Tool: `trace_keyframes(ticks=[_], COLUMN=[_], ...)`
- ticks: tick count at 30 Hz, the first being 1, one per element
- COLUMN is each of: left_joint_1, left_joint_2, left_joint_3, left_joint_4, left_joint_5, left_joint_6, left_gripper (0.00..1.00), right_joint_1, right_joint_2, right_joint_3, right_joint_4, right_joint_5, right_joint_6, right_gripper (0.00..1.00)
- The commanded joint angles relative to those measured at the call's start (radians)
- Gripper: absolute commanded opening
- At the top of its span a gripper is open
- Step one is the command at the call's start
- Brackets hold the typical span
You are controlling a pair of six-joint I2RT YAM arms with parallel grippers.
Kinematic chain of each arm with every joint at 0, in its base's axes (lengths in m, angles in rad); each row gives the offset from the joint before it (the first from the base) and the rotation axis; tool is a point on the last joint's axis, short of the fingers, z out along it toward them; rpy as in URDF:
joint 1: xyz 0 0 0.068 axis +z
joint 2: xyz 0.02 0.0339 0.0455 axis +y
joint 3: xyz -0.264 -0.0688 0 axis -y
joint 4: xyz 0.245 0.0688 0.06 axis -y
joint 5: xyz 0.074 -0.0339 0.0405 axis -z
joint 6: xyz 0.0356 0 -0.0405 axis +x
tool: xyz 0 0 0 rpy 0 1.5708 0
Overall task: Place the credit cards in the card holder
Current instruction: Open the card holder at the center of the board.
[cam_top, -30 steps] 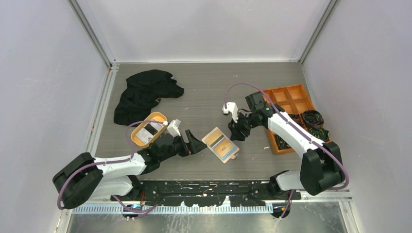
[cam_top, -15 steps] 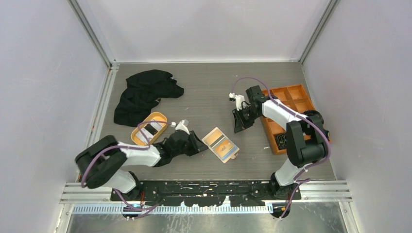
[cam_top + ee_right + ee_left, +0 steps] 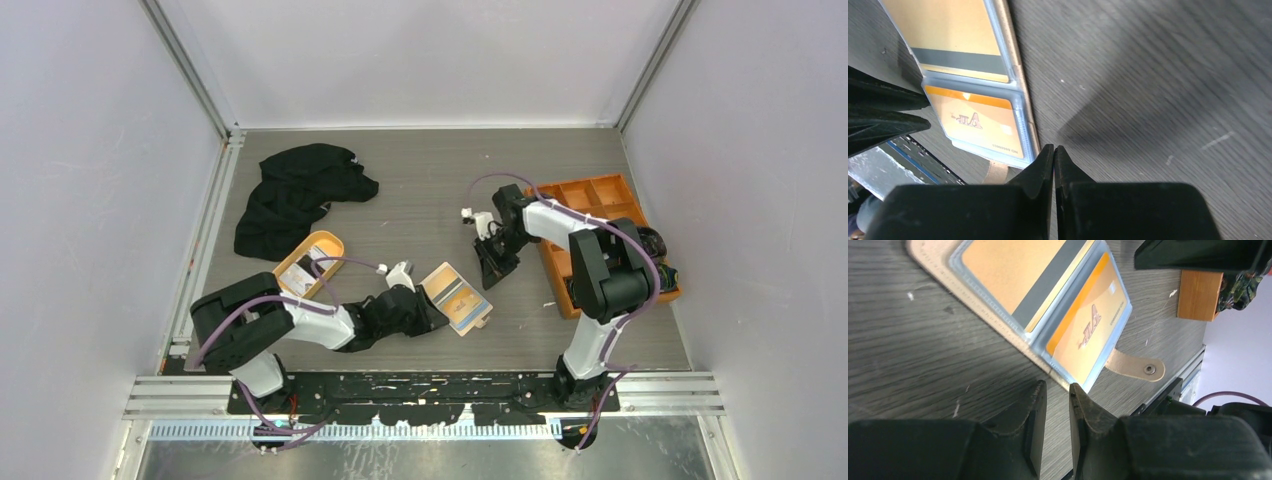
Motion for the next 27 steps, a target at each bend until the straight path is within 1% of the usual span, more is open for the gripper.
trace_keyframes(ticks=[1, 5, 9, 12, 20, 23, 27], left_joint_1=[-0.010, -0.011, -0.013, -0.013, -0.014, -0.013, -0.012], left_joint_2=[0.053, 0.071, 0.064, 0.063, 0.072, 0.061, 0.029], left_joint_3=[0.039, 0.048, 0.061, 0.073, 0.078, 0.075, 0.068], left_joint_4=[-0.036, -0.042, -0.060, -0.062, -0.049, -0.050, -0.050], left_joint_5=[-0.048, -0.050, -0.046, -0.030, -0.018, -0.018, -0.013], left_joint_6=[-0.011, -0.013, 0.006, 0.028, 0.048, 0.060, 0.103], left_gripper=[0.25, 0.25, 0.27, 0.30, 0.36, 0.37, 0.39], right_joint_1=[0.064, 0.086, 0.100, 0.105, 0.088, 0.080, 0.075], right_joint_2=[0.014, 0.032, 0.045, 0.046, 0.019, 0.028, 0.043], right_joint_3=[0.047, 0.057, 0.065, 0.079, 0.113, 0.118, 0.122], right_joint_4=[-0.023, -0.028, -0.045, -0.069, -0.133, -0.148, -0.148], right_joint_5=[0.061, 0.111, 0.106, 0.056, -0.152, -0.179, -0.165], right_joint_6=[0.013, 0.032, 0.033, 0.032, 0.029, 0.027, 0.033], right_gripper=[0.09, 0.09, 0.09, 0.09, 0.11, 0.13, 0.16])
